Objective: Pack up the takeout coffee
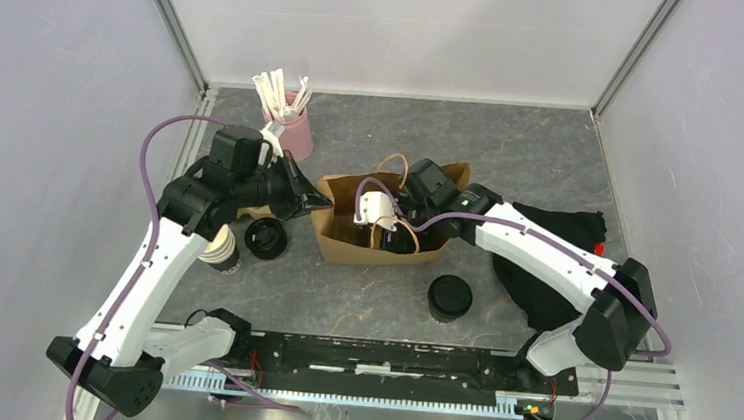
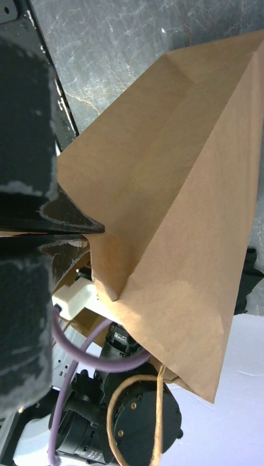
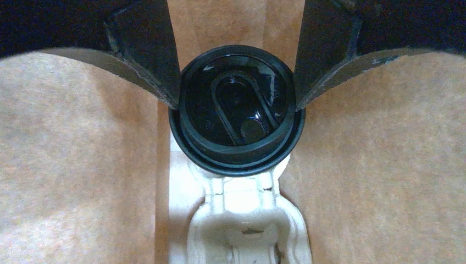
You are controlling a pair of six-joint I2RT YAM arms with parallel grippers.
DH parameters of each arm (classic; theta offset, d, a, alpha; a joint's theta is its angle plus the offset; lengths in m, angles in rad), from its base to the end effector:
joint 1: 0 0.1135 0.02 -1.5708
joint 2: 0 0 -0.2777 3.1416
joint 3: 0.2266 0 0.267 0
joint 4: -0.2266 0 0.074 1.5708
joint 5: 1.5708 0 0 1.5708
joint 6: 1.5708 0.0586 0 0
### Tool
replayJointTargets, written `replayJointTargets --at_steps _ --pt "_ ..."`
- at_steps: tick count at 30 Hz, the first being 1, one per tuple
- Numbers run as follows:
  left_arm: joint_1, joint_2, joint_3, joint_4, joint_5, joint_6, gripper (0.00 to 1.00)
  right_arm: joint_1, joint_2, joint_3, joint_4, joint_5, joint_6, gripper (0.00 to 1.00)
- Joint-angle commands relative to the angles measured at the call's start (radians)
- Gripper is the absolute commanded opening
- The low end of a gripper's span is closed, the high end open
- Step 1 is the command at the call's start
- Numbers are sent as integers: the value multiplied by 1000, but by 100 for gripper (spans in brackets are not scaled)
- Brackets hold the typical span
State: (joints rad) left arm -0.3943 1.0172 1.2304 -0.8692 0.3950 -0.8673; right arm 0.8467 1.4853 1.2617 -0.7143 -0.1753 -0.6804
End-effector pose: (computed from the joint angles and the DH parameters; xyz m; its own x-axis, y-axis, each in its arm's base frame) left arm 0.1918 -0.1042 0.3853 -0.8494 -0.4089 -0.3336 -0.0179 0.6542 -0.7561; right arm 0.2184 0.2624 0.2848 0.0918 -0.8313 -0.5482 -0.9625 0.0670 -0.2628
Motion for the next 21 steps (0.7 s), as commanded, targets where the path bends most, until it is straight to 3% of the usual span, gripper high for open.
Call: replayJointTargets --at_steps 1,7,14,21 --pt "0 27 70 -36 -41 -67 7 3 52 37 -136 -71 26 5" --pt "-1 68 115 -26 -82 -61 12 3 103 41 -128 -59 24 6" --pt "-1 120 218 -81 -138 59 31 -4 152 -41 -89 -14 0 6" --pt "-1 143 261 -119 -150 142 42 -15 191 -86 -57 -1 -6 7"
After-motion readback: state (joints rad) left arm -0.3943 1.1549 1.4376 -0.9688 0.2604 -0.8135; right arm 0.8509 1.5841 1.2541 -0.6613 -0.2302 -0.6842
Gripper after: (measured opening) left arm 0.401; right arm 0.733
